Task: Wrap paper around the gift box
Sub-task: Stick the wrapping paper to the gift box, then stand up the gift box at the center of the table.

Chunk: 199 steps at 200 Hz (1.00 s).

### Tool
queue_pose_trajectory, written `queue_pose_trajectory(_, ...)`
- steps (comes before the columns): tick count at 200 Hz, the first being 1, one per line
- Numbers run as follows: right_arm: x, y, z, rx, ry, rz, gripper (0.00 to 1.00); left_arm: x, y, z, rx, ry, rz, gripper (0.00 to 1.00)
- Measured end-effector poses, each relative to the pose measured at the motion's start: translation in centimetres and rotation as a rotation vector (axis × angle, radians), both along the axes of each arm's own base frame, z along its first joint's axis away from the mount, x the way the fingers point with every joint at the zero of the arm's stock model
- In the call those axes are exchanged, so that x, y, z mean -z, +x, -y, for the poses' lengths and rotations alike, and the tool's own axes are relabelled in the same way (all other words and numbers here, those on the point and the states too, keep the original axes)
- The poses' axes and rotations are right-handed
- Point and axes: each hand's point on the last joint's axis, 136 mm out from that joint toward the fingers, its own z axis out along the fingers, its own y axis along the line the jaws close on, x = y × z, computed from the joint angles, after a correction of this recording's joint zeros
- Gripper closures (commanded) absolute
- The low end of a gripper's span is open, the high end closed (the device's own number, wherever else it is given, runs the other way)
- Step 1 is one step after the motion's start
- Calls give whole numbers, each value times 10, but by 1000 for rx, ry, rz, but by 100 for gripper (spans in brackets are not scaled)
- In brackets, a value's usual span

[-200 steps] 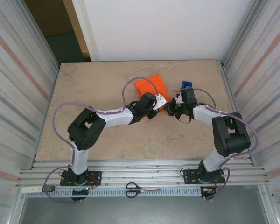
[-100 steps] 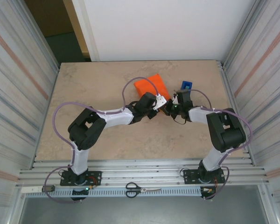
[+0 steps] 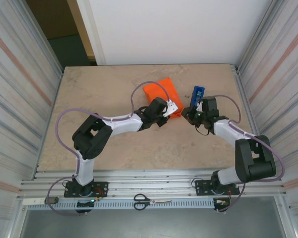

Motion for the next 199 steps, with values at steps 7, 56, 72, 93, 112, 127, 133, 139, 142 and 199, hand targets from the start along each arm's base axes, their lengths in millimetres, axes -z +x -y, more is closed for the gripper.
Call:
queue_pose_trajectory(7, -5, 3, 0, -10, -9, 11, 60, -1, -2, 0, 8, 4, -14, 70)
queue_pose_trajectory(56, -12, 20, -1, -47, -39, 14, 34, -4, -10, -8, 44, 19, -116, 51)
queue_pose_trajectory(72, -5, 24, -2, -57, -48, -14, 31, -4, -10, -15, 39, 10, -154, 47)
queue_pose_trajectory(93, 0, 32, -4, -72, -48, -42, 26, -6, -11, -24, 30, -3, -198, 40)
queue_pose_trajectory(112, 0, 41, -6, -78, -47, -47, 24, -7, -11, -29, 22, -25, -235, 38)
queue_pose_trajectory(127, -2, 48, -8, -92, -41, -42, 22, -8, -10, -32, 17, -48, -267, 33)
queue_pose_trajectory(133, -3, 50, -9, -97, -37, -41, 21, -9, -10, -34, 16, -55, -279, 32)
queue_pose_trajectory(139, -2, 52, -10, -101, -34, -42, 21, -10, -10, -35, 13, -65, -290, 31)
queue_pose_trajectory(142, -2, 53, -10, -103, -32, -43, 20, -10, -10, -36, 12, -69, -296, 30)
queue_pose_trajectory(199, 8, 46, -24, -155, -21, -87, 12, -25, -8, -48, -5, -172, -383, 22)
